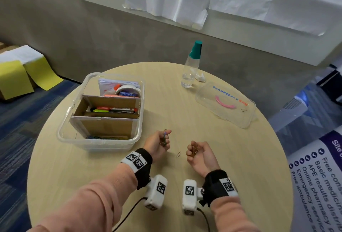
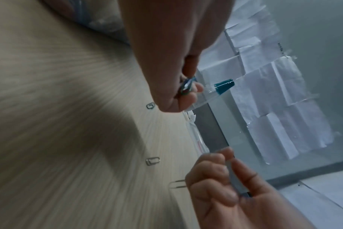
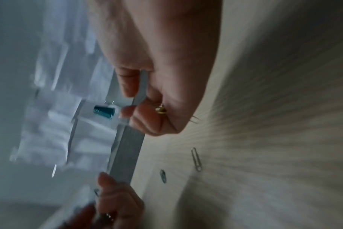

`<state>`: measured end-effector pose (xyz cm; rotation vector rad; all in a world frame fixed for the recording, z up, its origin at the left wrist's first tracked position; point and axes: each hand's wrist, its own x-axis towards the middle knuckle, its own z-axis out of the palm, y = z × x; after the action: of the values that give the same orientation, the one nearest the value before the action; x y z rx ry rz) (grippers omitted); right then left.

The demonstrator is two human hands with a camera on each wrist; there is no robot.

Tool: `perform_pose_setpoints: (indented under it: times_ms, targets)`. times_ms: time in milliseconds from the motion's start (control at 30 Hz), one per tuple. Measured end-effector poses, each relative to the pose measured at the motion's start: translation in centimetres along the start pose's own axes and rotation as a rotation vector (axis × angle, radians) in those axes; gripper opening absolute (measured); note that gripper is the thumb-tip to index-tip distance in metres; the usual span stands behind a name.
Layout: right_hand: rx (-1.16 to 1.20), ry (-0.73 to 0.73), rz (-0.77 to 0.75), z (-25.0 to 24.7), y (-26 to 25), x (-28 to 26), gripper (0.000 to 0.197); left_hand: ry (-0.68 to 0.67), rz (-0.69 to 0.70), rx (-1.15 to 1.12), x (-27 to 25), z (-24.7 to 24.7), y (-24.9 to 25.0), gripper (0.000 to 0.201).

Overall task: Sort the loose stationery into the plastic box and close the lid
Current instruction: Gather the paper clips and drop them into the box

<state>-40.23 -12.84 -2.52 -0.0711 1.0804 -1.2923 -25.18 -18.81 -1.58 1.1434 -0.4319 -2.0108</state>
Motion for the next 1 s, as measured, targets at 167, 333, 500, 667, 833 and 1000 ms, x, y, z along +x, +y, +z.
perform_pose_setpoints:
  times_ms: [167,333,500,667,833,1000]
  targets:
    - [-0.832,0.19,-0.164,0.2,0.0,1.8,0.033,0.163,-0.045,0.163,0.8,-0.8,0.4,0.032]
    - [-1.714,0.01,-0.335,0.9,0.2,2.4,0.01,0.376,0.174,0.875,3.1,-1.1,0.1,0.017]
    - [-1.909,0.006,-0.301,1.1,0.5,2.4,0.02,0.408,0.275,1.273,5.2,-0.7,-0.1,0.02]
    - [-2.099,-0.061,-0.18,1.3,2.0,1.3,0.026,0.332,0.278,1.566,6.4,0.0,0.7,0.015]
    - [-1.184,0.03,-0.111,-1.1,-0.5,0.1,0.023,0.197,0.172,1.848,5.5,0.1,0.0,0.017]
    - [-0.088,0.046,-0.121,-3.8,-3.4,-0.6,0.024,0.119,0.055,1.835,2.6,-0.3,-1.1,0.026]
